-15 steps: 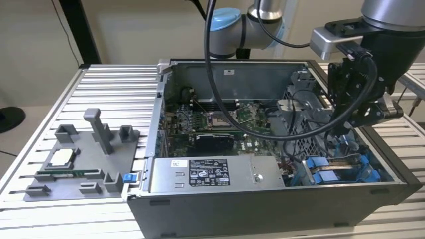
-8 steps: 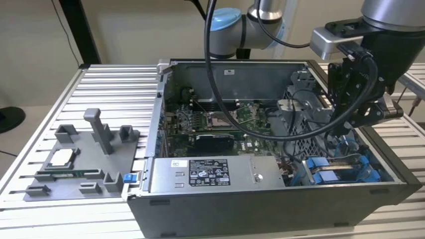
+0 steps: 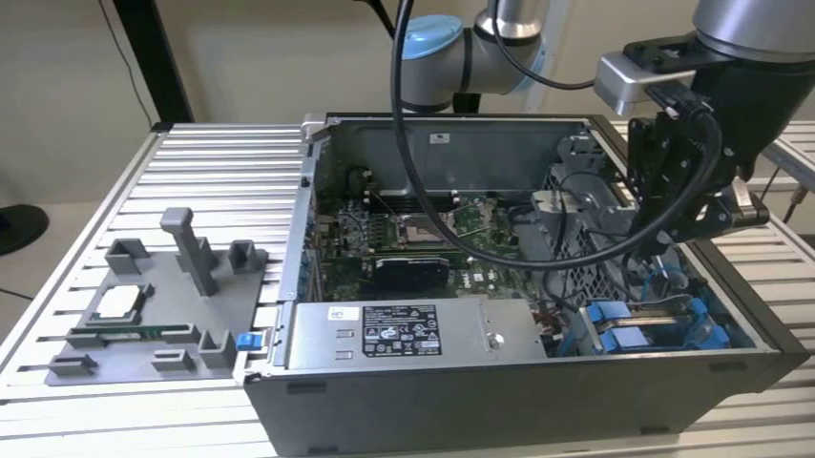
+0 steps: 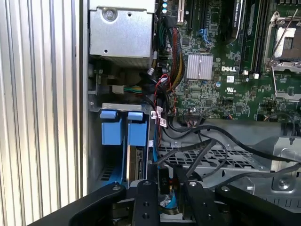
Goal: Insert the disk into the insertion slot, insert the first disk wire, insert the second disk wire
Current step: 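Insert the first disk wire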
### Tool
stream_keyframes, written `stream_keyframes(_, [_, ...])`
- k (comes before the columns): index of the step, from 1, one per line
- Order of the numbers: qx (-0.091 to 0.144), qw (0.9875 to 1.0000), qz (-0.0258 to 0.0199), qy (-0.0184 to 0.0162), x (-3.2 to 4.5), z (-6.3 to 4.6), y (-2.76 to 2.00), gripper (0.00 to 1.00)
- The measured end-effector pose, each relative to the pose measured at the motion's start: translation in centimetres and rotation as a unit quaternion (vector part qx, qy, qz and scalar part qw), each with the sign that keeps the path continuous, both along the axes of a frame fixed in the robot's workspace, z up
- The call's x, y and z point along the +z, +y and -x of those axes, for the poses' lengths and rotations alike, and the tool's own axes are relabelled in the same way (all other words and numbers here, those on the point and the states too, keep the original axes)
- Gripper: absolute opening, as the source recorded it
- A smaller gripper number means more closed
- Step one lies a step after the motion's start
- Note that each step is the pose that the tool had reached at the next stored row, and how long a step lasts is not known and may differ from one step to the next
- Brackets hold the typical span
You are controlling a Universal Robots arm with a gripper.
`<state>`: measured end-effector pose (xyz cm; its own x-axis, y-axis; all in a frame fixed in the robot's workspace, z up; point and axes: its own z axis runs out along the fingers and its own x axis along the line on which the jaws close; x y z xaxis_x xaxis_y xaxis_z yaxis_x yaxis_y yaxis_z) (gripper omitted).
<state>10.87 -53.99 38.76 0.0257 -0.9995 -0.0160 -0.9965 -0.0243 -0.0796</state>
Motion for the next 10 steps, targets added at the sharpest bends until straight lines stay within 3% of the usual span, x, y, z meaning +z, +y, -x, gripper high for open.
stream_keyframes(3, [0.000, 1.0000, -0.0010, 0.0000, 0.00, 0.00, 0.00, 1.00])
stream_keyframes(4, [0.000, 1.0000, -0.0013, 0.0000, 0.00, 0.00, 0.00, 0.00])
stream_keyframes(10, [0.000, 1.0000, -0.0032, 0.0000, 0.00, 0.00, 0.00, 0.00])
